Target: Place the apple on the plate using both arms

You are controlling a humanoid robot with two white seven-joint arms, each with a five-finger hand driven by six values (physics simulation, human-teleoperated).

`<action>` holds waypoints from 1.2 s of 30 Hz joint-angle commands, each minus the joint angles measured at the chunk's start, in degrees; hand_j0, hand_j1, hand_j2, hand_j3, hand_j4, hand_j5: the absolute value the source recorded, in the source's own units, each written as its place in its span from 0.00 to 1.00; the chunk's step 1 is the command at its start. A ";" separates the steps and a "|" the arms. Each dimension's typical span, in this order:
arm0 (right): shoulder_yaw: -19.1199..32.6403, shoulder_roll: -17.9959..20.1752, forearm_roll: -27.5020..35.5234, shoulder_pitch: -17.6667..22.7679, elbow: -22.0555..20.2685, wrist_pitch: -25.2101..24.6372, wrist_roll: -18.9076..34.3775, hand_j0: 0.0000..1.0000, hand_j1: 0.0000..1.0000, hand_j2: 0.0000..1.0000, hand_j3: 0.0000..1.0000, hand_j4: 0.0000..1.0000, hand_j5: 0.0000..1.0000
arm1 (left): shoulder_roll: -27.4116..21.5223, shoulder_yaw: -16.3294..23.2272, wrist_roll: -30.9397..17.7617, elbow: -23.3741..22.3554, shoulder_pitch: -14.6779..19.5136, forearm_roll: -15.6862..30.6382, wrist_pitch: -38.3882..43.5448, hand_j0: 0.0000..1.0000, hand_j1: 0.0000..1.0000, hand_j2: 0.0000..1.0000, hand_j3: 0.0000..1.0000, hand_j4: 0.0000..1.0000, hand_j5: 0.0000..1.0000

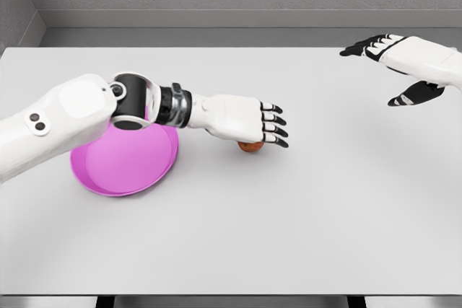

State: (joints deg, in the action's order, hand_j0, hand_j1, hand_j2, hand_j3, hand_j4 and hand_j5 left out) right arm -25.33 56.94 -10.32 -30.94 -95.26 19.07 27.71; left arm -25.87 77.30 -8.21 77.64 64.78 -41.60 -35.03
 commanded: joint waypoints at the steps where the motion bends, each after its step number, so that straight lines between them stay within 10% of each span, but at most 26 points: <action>1: 0.02 0.01 0.21 0.00 -0.01 -0.09 -0.03 1.00 1.00 1.00 1.00 1.00 1.00 | 0.12 0.92 -0.05 -0.04 0.00 0.64 0.03 1.00 1.00 1.00 1.00 1.00 1.00; 17: 0.02 0.01 0.21 0.09 -0.01 -0.09 -0.03 1.00 1.00 1.00 1.00 1.00 1.00 | 0.03 2.06 -7.87 -2.50 1.58 12.33 0.03 1.00 1.00 1.00 1.00 1.00 1.00; 36: -0.07 0.01 0.21 0.00 -0.01 -0.09 -0.03 1.00 1.00 1.00 1.00 1.00 1.00 | 6.10 1.89 -7.96 -11.73 1.85 11.89 0.03 1.00 1.00 1.00 1.00 1.00 1.00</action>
State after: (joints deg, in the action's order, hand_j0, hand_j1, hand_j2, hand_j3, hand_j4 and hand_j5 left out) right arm -25.41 56.88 -10.32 -30.94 -95.26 19.07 27.71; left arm -20.53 79.27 -16.16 67.24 66.62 -29.99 -35.07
